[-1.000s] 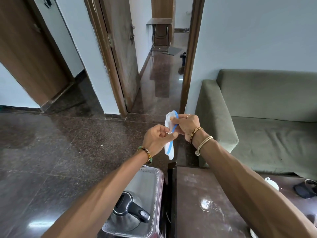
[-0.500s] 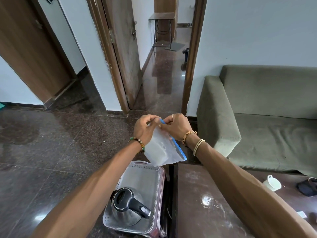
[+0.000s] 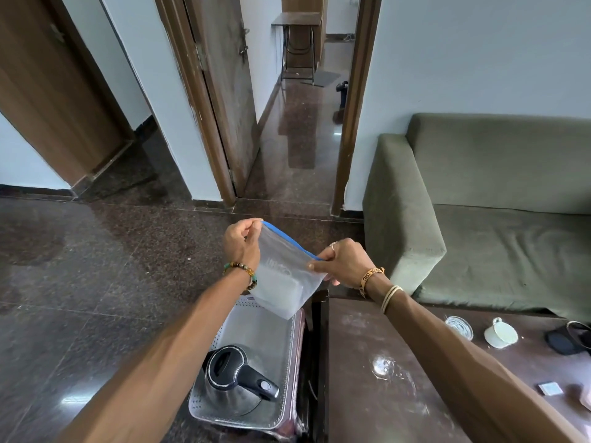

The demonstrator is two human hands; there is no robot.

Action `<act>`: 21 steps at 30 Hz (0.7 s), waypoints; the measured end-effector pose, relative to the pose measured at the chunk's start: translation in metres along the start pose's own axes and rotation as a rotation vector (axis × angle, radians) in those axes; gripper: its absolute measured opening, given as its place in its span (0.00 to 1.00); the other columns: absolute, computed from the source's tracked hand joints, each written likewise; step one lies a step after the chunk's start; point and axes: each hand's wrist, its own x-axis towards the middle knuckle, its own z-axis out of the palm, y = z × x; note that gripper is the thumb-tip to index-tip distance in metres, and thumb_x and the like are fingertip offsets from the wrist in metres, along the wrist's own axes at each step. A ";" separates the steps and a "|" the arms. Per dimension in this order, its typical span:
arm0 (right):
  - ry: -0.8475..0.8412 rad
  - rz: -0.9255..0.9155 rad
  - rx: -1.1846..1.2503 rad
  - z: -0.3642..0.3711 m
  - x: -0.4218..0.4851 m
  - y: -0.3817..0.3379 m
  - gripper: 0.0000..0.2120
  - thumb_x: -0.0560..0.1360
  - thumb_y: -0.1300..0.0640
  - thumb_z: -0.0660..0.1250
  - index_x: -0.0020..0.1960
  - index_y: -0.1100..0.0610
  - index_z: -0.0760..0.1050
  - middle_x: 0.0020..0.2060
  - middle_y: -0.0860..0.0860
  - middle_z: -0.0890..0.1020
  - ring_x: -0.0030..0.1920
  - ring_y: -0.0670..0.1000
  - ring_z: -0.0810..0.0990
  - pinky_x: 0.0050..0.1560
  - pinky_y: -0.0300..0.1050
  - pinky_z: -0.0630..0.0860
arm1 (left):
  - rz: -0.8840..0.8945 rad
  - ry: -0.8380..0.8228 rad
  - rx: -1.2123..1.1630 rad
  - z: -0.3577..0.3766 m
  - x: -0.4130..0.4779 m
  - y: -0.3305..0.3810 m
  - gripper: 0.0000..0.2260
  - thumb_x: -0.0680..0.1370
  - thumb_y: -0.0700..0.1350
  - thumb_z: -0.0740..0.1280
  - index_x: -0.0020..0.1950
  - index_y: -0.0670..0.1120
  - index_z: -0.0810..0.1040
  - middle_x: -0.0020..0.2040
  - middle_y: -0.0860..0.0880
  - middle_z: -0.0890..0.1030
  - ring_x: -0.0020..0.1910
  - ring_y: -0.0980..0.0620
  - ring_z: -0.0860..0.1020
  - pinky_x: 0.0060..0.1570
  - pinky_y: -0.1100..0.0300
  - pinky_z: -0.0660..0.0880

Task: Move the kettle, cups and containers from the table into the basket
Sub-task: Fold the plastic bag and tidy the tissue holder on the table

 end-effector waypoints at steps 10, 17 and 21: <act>-0.195 -0.185 -0.633 -0.019 0.015 -0.020 0.10 0.71 0.48 0.76 0.52 0.48 0.85 0.51 0.50 0.84 0.52 0.54 0.80 0.48 0.45 0.75 | 0.450 -0.580 0.487 -0.012 -0.015 0.006 0.22 0.69 0.59 0.73 0.60 0.53 0.81 0.60 0.57 0.80 0.60 0.59 0.74 0.60 0.63 0.68; -0.091 -0.343 -0.829 -0.009 0.023 -0.033 0.14 0.74 0.46 0.72 0.58 0.48 0.81 0.57 0.50 0.80 0.59 0.55 0.77 0.54 0.48 0.70 | 0.298 -0.747 0.454 0.007 -0.033 -0.004 0.17 0.74 0.52 0.70 0.27 0.50 0.73 0.25 0.54 0.74 0.26 0.57 0.71 0.30 0.63 0.65; 0.255 -0.265 -0.616 0.013 0.016 -0.021 0.16 0.72 0.46 0.72 0.57 0.50 0.78 0.53 0.51 0.79 0.55 0.55 0.78 0.52 0.49 0.75 | -0.040 -0.612 0.309 0.010 -0.035 -0.009 0.15 0.74 0.51 0.70 0.35 0.40 0.81 0.28 0.48 0.78 0.27 0.54 0.71 0.32 0.57 0.69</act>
